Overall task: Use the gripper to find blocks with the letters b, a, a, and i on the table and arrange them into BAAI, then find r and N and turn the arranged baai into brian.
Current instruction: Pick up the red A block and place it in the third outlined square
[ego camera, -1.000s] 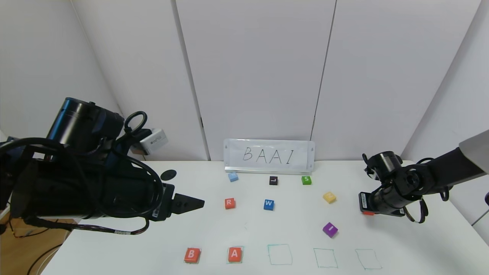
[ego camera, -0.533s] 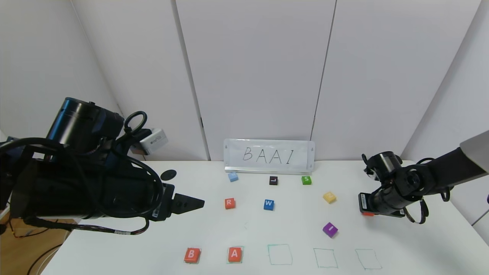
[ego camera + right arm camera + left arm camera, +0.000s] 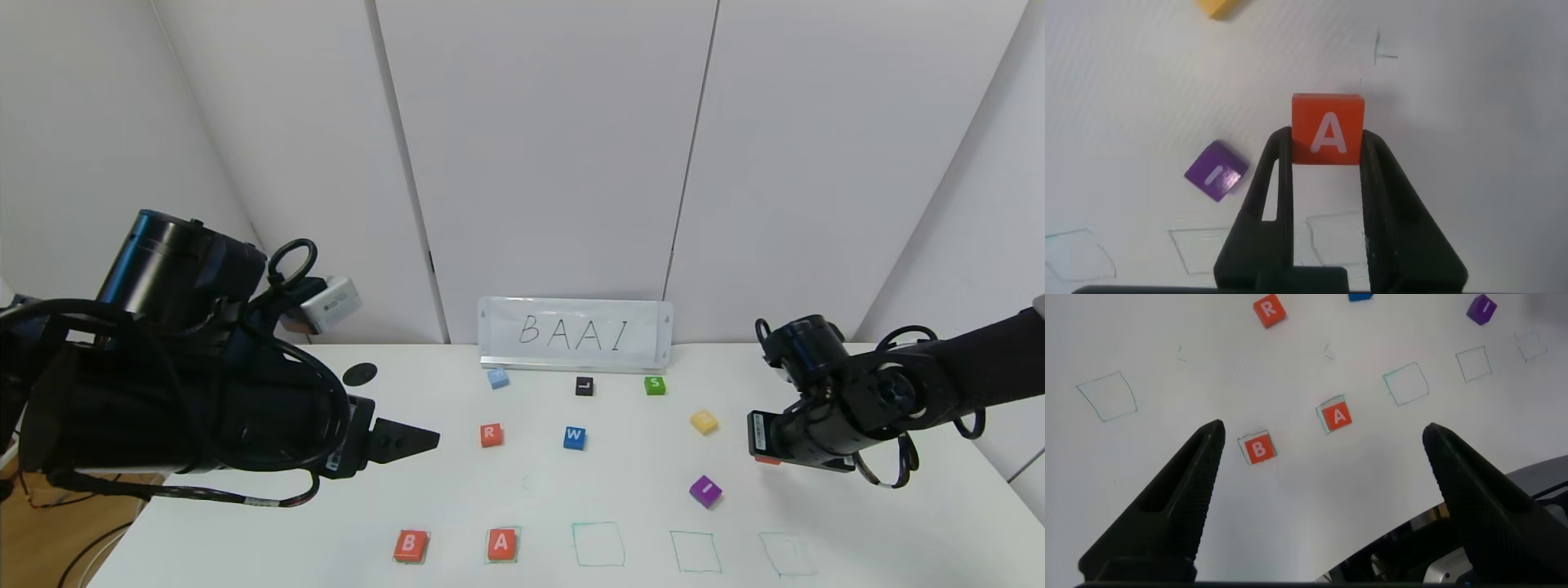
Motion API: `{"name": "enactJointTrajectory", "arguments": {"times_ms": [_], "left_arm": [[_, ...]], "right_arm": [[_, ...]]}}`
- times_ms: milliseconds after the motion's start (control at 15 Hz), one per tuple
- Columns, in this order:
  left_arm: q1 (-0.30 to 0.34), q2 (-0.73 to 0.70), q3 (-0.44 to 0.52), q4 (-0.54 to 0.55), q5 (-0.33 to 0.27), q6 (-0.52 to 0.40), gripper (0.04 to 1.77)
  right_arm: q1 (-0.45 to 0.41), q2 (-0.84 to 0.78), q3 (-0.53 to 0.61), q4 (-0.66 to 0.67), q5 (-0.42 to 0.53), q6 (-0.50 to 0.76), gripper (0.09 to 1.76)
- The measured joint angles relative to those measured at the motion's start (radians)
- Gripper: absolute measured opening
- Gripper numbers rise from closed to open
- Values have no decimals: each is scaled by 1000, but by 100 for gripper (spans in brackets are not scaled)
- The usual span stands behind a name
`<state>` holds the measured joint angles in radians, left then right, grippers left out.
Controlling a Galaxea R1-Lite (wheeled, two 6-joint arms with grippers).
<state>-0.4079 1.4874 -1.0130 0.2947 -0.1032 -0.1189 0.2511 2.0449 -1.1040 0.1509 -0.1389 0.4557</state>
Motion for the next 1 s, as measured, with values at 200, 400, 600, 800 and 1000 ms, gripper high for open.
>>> {"name": "enactJointTrajectory", "arguments": {"times_ms": [200,400,600,800,1000], "left_arm": [[-23,-15,10,0,5,0,172],[-53,-28,24,0,10,0,172],[-71,-38,33,0,8,4,172],[-71,-44,35,0,8,7,172],[-71,-59,35,0,8,8,172]], "right_arm": [[89,-61,11,45,-30,45,54],[168,-108,14,67,-50,63,54],[237,-127,6,82,-76,73,54],[308,-134,-2,101,-120,87,54],[390,-130,-70,209,-127,163,54]]}}
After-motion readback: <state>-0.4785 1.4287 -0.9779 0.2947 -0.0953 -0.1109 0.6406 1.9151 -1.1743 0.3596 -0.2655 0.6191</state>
